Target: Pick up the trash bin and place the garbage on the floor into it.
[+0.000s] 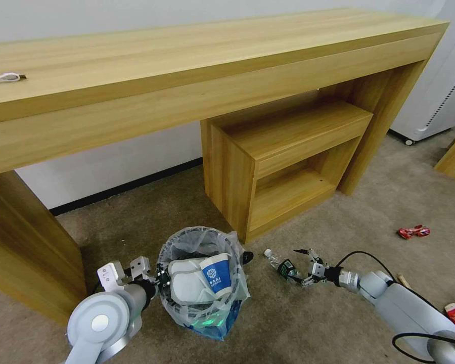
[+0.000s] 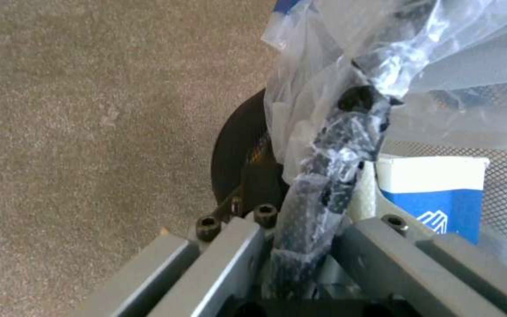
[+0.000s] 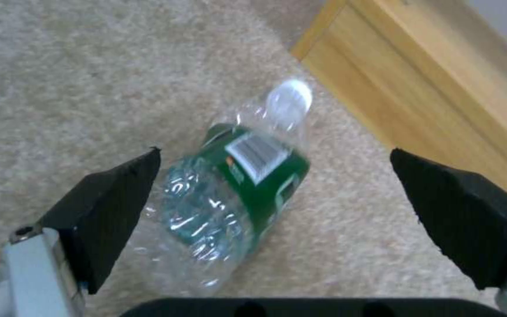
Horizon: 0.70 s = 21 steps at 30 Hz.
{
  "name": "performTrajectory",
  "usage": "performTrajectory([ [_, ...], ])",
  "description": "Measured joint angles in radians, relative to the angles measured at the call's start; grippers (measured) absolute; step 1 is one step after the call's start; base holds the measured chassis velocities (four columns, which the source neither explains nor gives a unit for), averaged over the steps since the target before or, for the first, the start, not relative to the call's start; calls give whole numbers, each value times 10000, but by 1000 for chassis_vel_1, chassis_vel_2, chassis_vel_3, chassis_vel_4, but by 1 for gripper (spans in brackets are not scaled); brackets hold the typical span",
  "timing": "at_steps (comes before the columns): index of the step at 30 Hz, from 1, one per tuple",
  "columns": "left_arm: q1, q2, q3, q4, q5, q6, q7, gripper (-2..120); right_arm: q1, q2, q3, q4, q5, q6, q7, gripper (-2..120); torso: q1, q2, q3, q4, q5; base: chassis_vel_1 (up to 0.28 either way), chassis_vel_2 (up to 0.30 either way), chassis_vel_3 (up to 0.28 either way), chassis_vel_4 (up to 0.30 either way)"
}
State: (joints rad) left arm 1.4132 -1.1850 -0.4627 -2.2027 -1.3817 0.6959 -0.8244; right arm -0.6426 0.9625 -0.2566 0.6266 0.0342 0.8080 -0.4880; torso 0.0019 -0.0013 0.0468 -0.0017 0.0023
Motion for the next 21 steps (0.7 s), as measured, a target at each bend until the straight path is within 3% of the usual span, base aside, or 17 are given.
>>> performTrajectory([
  [21,87,16,82,-21,-26,-11,-76,0,-447,304,400,-391,-15,-1,207,94,0,0,0,-1,0,0,0,0,0],
])
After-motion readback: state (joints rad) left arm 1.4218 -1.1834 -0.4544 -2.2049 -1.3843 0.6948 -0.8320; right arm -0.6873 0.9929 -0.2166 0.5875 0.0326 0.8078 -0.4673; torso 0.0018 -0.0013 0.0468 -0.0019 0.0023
